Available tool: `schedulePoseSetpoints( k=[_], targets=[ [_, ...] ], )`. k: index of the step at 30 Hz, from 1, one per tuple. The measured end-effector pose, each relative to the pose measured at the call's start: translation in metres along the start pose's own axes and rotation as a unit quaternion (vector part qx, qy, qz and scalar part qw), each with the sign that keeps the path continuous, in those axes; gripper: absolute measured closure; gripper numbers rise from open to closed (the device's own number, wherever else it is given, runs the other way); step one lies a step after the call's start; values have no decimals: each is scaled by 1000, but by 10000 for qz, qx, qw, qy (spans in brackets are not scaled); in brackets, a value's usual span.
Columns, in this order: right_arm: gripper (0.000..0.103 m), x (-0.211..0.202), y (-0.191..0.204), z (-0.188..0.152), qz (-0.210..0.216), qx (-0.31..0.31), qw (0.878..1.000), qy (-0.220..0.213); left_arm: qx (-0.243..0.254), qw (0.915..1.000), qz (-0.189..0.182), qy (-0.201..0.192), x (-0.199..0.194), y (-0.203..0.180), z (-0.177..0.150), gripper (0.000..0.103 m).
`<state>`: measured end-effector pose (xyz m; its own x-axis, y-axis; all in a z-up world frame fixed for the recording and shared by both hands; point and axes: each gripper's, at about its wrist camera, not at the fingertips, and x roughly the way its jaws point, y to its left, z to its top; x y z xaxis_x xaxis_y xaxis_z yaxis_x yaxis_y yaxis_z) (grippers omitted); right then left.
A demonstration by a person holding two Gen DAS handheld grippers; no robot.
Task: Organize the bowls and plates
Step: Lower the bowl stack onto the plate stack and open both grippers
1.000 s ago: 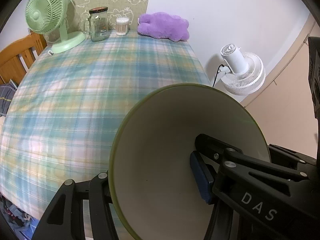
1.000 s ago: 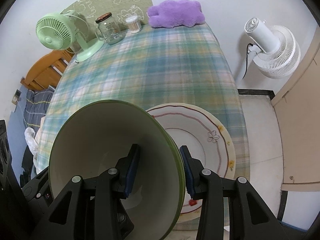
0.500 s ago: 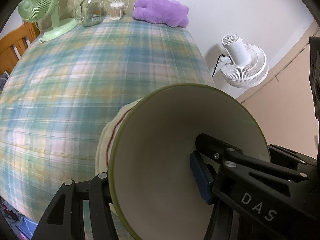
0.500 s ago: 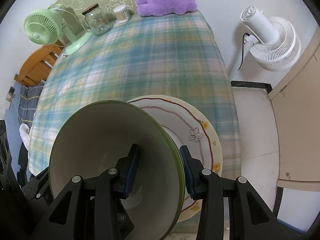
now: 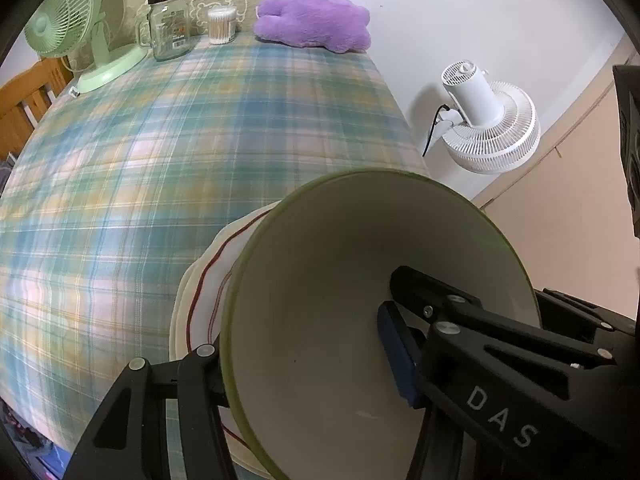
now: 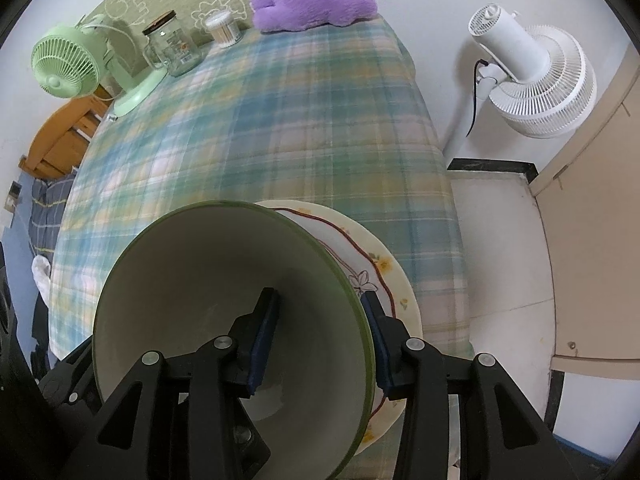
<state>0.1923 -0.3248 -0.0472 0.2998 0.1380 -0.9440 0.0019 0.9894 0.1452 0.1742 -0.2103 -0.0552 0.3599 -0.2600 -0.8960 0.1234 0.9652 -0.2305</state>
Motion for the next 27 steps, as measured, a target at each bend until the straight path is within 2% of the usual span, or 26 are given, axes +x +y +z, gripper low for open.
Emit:
schedulePoseSetpoints(
  k=[6, 8, 10, 15, 17, 22, 27],
  targets=[
    [56, -2, -4, -5, 45, 9, 9998, -196, 168, 9995, 241, -83, 0, -6, -2, 41],
    [54, -3, -4, -8, 40, -5, 9997, -252, 246, 9992, 303, -62, 0, -9, -5, 32],
    [45, -4, -4, -9, -98, -3, 9996, -268, 274, 9990, 331, -99, -3, -9, -6, 32],
    [36, -15, -1, -14, -215, 42, 9989, -414, 350, 9983, 418, -208, -16, -4, -6, 19],
    [32, -22, 4, -15, -447, 18, 9978, -493, 468, 9977, 393, -276, -25, -1, -6, 14],
    [31, -46, 18, -16, -970, -5, 9918, -828, 818, 9943, 333, -597, -50, 5, -1, 12],
    [31, -75, 39, -22, -1335, 314, 9821, -1291, 1101, 9895, 225, -914, -76, 23, 4, 12]
  ],
)
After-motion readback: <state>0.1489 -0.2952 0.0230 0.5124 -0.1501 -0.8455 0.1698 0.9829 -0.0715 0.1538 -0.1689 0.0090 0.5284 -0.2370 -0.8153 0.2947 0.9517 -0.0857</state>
